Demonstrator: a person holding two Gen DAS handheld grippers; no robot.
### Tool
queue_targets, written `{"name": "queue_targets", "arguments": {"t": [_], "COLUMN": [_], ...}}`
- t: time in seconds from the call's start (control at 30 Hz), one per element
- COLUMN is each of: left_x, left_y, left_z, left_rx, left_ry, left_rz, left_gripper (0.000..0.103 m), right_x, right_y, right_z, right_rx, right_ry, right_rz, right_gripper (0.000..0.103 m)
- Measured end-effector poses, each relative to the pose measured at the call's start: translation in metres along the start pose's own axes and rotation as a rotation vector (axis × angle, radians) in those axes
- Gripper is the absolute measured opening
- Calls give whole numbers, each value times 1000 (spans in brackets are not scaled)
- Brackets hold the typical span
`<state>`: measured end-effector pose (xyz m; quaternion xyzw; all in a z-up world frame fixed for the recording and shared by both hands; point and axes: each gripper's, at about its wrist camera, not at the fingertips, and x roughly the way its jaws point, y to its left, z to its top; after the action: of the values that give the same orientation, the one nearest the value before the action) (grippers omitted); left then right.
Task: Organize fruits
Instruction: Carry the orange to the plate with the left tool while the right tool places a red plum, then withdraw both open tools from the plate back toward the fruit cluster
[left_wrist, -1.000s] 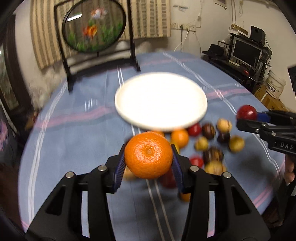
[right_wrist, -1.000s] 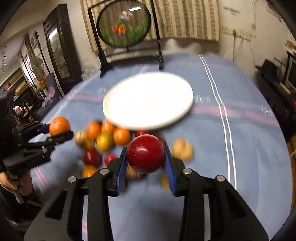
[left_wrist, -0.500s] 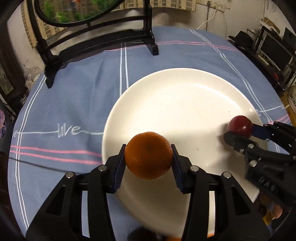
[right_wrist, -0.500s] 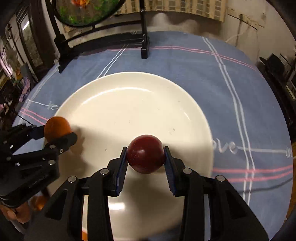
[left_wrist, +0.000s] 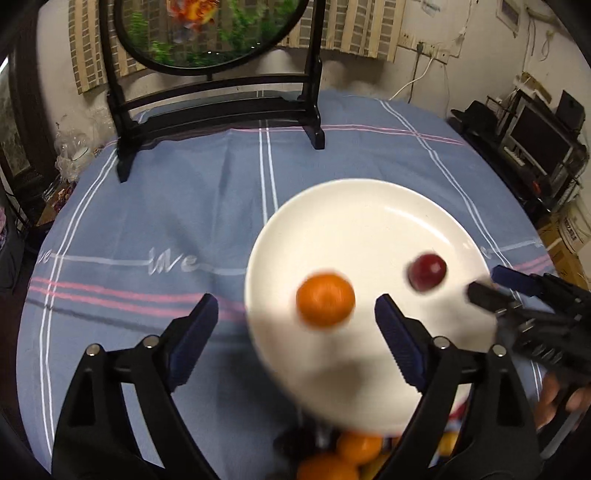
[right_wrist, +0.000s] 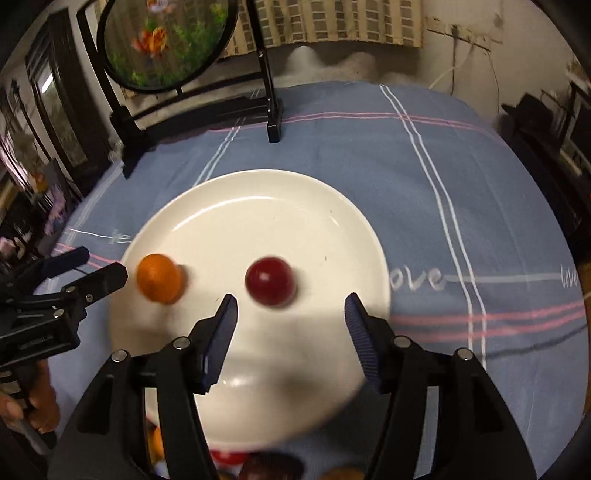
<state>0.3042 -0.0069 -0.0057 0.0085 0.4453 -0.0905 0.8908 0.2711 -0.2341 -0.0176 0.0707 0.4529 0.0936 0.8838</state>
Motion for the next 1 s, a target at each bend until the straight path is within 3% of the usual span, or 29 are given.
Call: {"name": "queue_targets", "arguments": {"t": [0.1,0.13,0.27,0.43,0.57,1.0], "left_x": [-25,-33,-56,-78,-90,-93], "left_y": [3,4,10,16,21,25], "left_z": [-28,-39,-87,-134,-156,-200], "left_rx": [27,39,58,28,-8,-46], "left_ry": [-28,-46,-94,-75,-75,-35], "left_rz": [13,30,91,104,94,120], "left_gripper": [91,92,94,94,94,94], "right_x": [-42,-58,-93,-114,-113,-98], "right_y": [-15,-20,-31,-43,-23,19], "right_z": [-34,-53,-110,-164,-182,-211], "right_rx": [40,56,65,116,54,-37], "right_ry": [-55,-87,-172,-183,-170,-99], "right_rz": [46,48,0,-33,-86,-12], "right_gripper": [63,72,85,86,86,86]}}
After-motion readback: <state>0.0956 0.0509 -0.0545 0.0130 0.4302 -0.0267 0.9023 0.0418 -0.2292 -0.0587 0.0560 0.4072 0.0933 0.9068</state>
